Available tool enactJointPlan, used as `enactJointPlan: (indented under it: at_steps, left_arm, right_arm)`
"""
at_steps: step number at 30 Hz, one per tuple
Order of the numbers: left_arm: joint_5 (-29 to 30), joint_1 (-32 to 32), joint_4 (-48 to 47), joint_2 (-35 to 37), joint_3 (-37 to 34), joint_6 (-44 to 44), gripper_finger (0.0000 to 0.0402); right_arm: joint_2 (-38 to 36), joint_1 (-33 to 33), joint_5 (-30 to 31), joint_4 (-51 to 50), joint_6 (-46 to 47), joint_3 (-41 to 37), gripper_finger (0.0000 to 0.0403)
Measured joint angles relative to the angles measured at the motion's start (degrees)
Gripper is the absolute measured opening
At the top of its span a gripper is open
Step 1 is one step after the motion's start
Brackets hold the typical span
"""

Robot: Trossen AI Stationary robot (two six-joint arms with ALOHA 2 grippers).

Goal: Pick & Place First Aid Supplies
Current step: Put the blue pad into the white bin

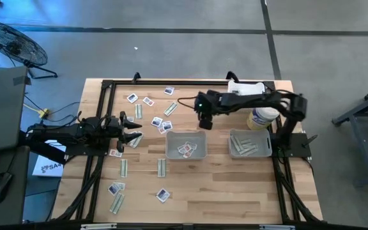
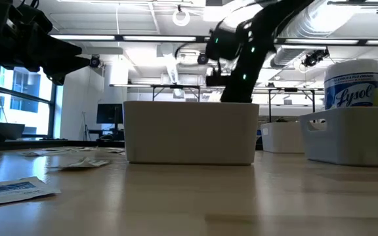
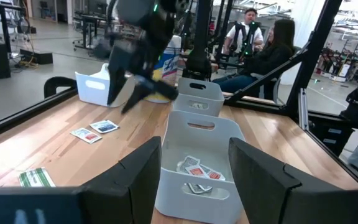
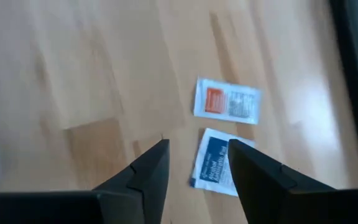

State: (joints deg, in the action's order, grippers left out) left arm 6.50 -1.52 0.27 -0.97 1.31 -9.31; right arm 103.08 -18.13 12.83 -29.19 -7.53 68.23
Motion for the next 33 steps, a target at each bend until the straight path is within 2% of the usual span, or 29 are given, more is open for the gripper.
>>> enactJointPlan:
  at_steps: [4,11,16,24,33]
  left_arm:
    - [0.00,0.00,0.00,0.00,0.02,-0.02,0.0186]
    - [0.00,0.00,0.00,0.00,-0.01,0.01,0.0186]
    - [0.00,0.00,0.00,0.00,0.01,0.01,0.0186]
    - [-0.02,0.00,0.00,0.00,0.01,0.01,0.0186]
    - [0.00,0.00,0.02,0.00,0.00,0.01,0.0186]
  right_arm:
    - [3.78,-1.57,0.87,2.58,2.49,0.00,0.0171]
    - [6.21,-4.52,-1.67,5.99,7.00,0.09,0.0176]
    - [8.45,-6.27,-4.26,6.18,13.23,-0.15,0.0163]
    - [8.55,-8.29,-5.16,7.91,20.49,-2.15,0.0139]
    - [8.29,-9.29,-6.85,10.63,19.56,-6.60,0.0088]
